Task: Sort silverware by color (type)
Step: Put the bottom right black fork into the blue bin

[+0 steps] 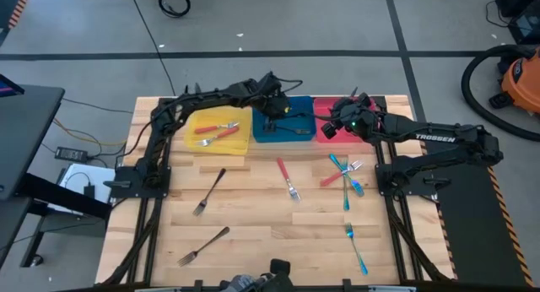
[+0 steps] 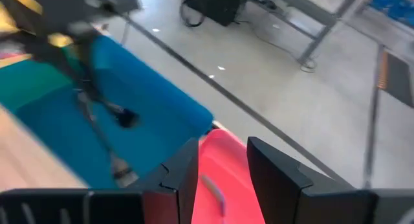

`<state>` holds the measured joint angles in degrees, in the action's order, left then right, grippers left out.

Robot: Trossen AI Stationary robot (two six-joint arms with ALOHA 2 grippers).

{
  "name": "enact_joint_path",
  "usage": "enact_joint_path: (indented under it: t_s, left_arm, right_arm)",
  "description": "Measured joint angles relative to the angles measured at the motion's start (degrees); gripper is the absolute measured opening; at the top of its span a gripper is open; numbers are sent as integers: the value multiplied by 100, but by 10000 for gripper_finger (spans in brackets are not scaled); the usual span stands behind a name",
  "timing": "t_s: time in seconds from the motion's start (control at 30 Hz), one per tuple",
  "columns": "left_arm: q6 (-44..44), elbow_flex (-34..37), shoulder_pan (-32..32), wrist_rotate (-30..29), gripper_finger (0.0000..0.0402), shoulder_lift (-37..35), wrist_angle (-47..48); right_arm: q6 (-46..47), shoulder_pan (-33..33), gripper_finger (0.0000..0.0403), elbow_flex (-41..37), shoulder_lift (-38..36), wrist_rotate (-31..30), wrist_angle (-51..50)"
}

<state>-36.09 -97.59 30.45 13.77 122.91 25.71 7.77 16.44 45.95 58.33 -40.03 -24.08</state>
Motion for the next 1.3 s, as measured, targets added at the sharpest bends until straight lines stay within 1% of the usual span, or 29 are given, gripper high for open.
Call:
enact_joint_path:
  t_s: [0.07, 0.13, 0.33, 0.47, 0.53, 0.6, 0.7, 1.2, 1.3]
  left_arm:
    - [-17, 5, 6, -148, 0, 79, 122]
    - [62, 3, 18, -246, 0, 116, 31]
    - [436, 1, 16, -240, 1, 133, 85]
    - [546, -3, 14, -229, 15, 201, 181]
    - [545, 10, 18, -252, 22, 260, 404]
    - [547, 2, 12, -256, 26, 359, 305]
    - [547, 1, 12, -402, 27, 447, 305]
    - [520, 3, -14, -451, 30, 458, 255]
    - [501, -99, -45, -559, 30, 427, 360]
  right_arm:
    - [2, -26, 141, 0, 0, 154, 0]
    - [2, -35, 141, 0, 2, 275, 1]
    - [19, -85, 141, 0, 7, 433, 4]
    - [21, -108, 141, 0, 6, 527, 2]
    - [21, -121, 141, 0, 7, 631, 1]
    - [21, -127, 141, 0, 7, 722, 2]
    - [22, -170, 141, 0, 7, 776, 4]
    - [13, -214, 141, 0, 7, 830, 4]
    - [-8, -214, 141, 0, 7, 961, 4]
